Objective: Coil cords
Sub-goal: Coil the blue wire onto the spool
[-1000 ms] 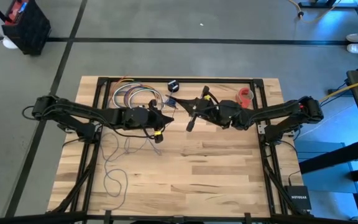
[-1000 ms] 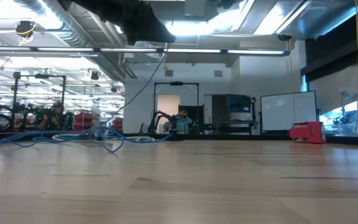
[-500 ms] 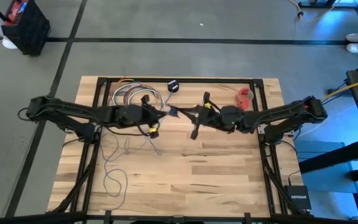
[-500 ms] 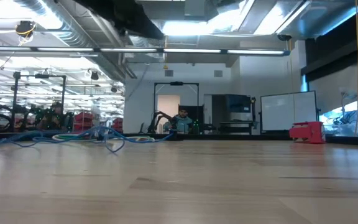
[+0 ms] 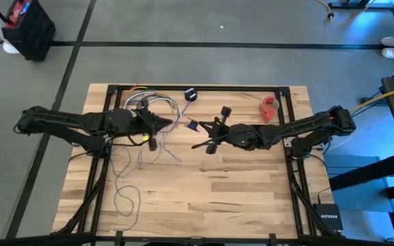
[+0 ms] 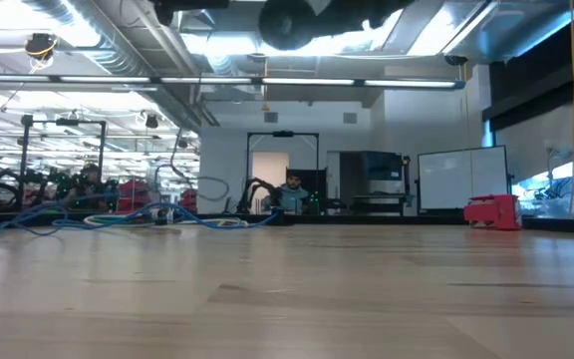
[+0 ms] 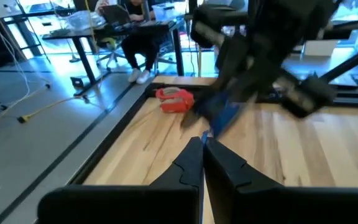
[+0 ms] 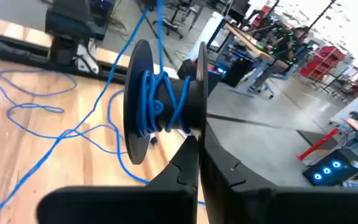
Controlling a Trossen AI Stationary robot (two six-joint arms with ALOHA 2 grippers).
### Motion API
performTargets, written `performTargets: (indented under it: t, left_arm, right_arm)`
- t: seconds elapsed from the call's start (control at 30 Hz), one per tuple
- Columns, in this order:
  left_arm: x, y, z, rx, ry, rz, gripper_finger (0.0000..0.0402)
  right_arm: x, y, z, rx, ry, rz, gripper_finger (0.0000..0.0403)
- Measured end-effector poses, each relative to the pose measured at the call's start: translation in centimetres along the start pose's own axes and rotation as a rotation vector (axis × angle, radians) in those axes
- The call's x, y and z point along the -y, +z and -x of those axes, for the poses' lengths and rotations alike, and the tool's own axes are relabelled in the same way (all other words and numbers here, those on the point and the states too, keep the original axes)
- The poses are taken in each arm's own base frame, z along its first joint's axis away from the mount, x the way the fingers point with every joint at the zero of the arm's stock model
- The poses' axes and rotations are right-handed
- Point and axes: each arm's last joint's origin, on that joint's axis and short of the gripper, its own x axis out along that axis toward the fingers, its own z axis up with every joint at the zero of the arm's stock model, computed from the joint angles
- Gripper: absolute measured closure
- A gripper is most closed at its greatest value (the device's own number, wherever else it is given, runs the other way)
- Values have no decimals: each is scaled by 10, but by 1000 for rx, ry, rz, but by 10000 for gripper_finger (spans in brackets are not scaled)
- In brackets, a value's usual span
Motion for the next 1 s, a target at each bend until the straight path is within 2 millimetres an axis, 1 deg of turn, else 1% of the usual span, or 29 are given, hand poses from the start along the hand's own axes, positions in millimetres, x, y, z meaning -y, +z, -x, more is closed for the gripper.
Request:
performTargets:
  t: [0.13,0.3,0.47,0.6,0.77,1.0]
  left_arm:
    - [6,-7,-10,-45,-8,4,395]
    - [14,-15,-28,-79,-8,0,398]
    - [20,-18,-44,-53,-6,11,399]
    - [25,-19,-55,-22,-6,33,399]
    - [33,-28,-71,-31,-9,34,394]
    - [38,-35,-82,-34,-7,39,392]
  right_arm:
    - [-2,-14,-18,-56,-19,8,395]
    - [-7,-26,-37,-68,-43,1,395]
    - [-9,-34,-45,-89,-53,6,395]
    - [-10,-34,-48,-71,-67,-30,395]
    - [-9,-29,-49,-17,-86,-69,395]
    - [-6,-21,-49,68,-116,-127,395]
